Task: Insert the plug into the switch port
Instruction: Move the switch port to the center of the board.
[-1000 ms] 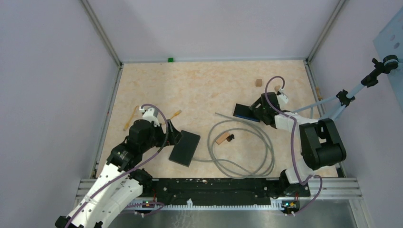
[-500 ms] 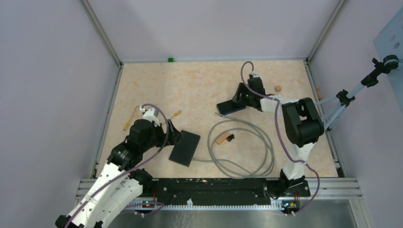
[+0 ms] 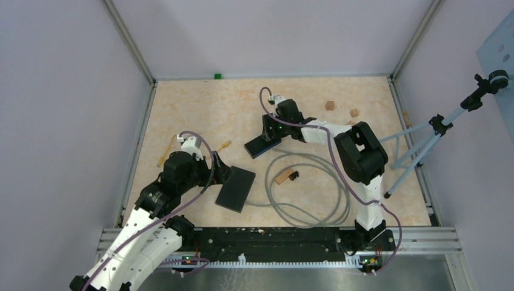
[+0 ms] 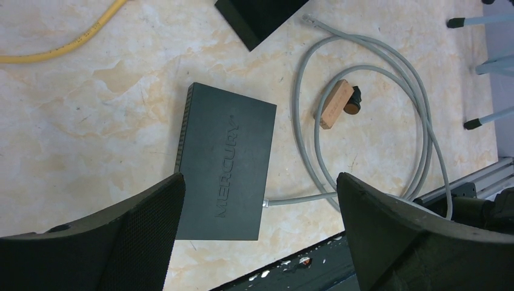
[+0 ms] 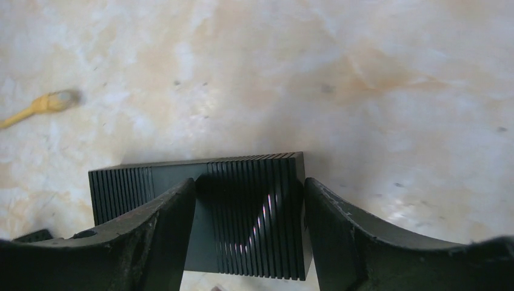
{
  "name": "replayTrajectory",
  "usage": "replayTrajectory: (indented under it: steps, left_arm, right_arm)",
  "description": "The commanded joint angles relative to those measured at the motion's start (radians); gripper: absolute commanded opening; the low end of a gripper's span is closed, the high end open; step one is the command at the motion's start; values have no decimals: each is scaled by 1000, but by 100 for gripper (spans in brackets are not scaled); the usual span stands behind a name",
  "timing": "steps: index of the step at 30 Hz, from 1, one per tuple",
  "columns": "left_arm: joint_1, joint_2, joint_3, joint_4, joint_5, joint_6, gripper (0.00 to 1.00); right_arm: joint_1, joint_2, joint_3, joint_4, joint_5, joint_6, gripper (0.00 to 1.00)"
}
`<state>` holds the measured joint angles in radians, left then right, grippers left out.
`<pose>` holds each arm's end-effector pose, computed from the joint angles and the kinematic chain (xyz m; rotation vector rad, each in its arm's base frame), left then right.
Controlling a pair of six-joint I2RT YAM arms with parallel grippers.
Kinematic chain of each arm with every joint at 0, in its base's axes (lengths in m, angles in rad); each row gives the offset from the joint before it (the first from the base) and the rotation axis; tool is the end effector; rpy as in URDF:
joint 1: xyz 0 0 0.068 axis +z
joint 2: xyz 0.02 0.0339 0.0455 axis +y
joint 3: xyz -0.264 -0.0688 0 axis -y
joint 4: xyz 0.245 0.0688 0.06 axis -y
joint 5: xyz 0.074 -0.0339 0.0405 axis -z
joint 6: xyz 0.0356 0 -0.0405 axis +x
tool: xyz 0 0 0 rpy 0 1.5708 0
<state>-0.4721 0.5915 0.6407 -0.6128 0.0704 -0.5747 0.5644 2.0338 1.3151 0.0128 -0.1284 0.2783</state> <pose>0.1193 -0.0637 0.2742 -0.0706 2.2112 -0.6766 0.3736 0.2419 0.1626 -0.4020 2.3044 0.5786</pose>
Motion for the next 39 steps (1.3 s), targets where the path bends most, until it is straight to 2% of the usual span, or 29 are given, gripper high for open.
replayTrajectory:
  steps: [1, 6, 11, 15, 20, 23, 31, 39]
  left_arm:
    - [4, -7, 58, -5, -13, 23, 99]
    - [3, -6, 77, -14, -29, 43, 99]
    - [3, -4, 75, 2, -36, 64, 99]
    - [3, -4, 60, 49, -24, 90, 99]
    - [3, -2, 33, 107, 4, 114, 99]
    - [3, -2, 23, 132, 24, 123, 99]
    - [3, -25, 13, 147, 78, 156, 99]
    - [3, -31, 14, 142, 85, 165, 99]
  right_arm:
    - [54, 29, 50, -101, -62, -113, 65]
    - [57, -119, -32, -21, -27, -135, 71]
    - [57, -307, -138, 16, 10, -233, 73]
    - [53, -413, -227, -22, 64, -289, 75]
    - [51, -484, -303, -89, 7, -361, 74]
    - [51, -484, -323, -97, -10, -410, 72]
    - [51, -435, -337, -42, -143, -666, 70]
    - [52, -266, -199, -122, -122, -742, 54]
